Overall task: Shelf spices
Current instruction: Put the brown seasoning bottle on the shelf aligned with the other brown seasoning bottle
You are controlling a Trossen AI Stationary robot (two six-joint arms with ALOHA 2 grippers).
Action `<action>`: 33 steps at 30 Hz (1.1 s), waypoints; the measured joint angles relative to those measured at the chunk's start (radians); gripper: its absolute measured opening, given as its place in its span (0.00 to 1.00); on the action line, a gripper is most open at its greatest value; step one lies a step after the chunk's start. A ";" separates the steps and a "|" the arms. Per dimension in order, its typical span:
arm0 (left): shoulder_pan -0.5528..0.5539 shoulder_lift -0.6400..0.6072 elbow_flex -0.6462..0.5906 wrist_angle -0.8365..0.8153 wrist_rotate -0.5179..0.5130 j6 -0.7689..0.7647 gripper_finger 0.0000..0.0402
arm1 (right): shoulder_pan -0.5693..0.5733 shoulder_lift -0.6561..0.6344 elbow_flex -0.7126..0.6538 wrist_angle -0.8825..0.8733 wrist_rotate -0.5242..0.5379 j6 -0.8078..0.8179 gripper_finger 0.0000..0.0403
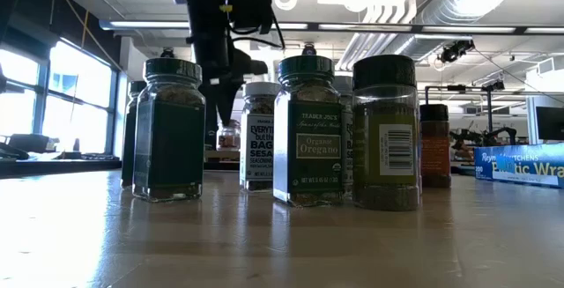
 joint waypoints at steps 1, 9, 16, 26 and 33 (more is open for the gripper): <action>0.003 0.000 -0.016 0.030 -0.005 -0.011 0.22 | 0.000 0.000 0.000 0.000 0.000 0.000 0.54; 0.042 0.001 -0.071 0.114 -0.054 -0.127 0.12 | 0.000 0.000 0.000 0.000 0.000 0.003 0.54; 0.075 0.001 -0.073 0.150 -0.056 -0.129 0.10 | 0.000 0.000 0.000 0.000 0.000 0.007 0.54; 0.083 0.001 -0.073 0.156 -0.059 -0.131 0.10 | 0.000 0.000 0.000 0.000 0.000 0.008 0.54; 0.083 0.001 -0.073 0.152 -0.068 -0.131 0.10 | 0.000 0.000 0.000 0.000 0.000 0.007 0.54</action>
